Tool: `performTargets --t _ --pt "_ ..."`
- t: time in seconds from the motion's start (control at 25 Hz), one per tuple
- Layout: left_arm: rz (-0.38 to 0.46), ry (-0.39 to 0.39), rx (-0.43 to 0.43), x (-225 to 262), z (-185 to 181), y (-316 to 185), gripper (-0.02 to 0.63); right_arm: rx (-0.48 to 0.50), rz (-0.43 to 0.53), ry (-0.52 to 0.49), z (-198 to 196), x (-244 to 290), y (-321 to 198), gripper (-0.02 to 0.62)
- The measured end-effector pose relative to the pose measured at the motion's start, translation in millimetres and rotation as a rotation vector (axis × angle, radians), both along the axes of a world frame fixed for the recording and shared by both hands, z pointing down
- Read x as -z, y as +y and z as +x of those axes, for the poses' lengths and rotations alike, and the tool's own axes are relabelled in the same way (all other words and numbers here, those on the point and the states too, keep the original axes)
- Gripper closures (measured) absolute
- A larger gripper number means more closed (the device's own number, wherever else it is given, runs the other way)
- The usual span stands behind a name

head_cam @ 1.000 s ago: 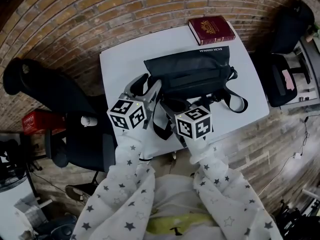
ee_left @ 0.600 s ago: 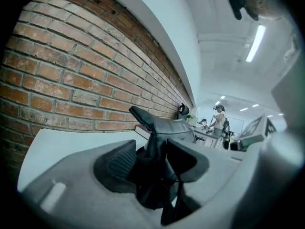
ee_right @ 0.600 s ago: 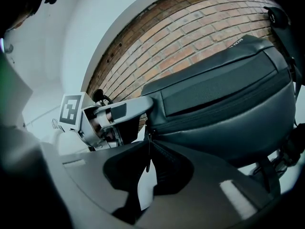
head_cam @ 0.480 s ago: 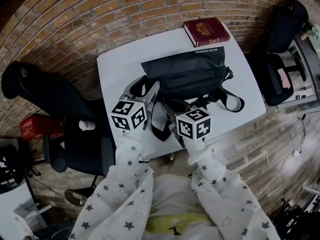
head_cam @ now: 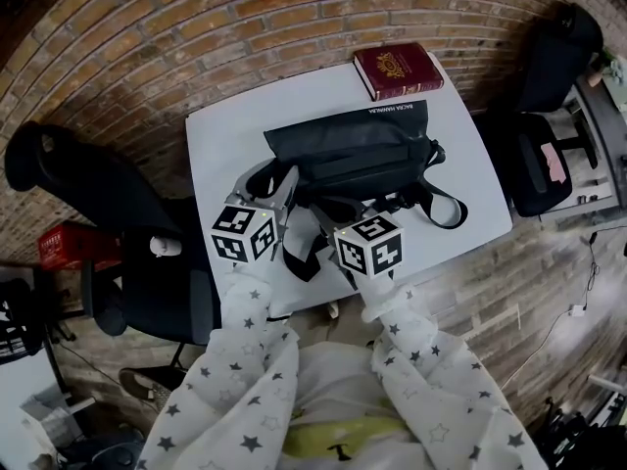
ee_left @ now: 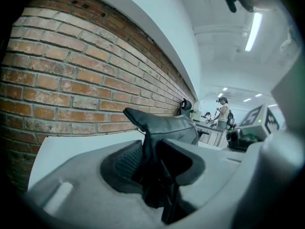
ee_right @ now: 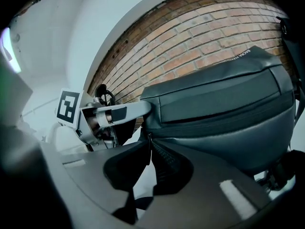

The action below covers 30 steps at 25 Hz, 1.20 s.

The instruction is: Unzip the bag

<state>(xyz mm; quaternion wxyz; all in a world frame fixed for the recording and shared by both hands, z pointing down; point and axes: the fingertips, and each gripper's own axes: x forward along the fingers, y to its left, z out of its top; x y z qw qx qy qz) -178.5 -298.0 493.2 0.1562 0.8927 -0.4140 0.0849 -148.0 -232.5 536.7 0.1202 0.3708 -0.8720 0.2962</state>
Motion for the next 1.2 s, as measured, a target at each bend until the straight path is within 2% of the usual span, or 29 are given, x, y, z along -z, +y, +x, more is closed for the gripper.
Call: performTargets --t 0.28,0.68,1.2 --pt "0.012 -0.024 0.052 1 7 4 0.482 0.052 0.017 0.04 14 -1 -1 0.568" --pt "0.013 -0.031 0.113 1 5 6 0.483 0.075 0.033 0.056 28 2 -5 0.569" --pt "0.007 -0.041 0.196 3 4 6 0.483 0.006 0.037 0.067 69 5 -18 0.571"
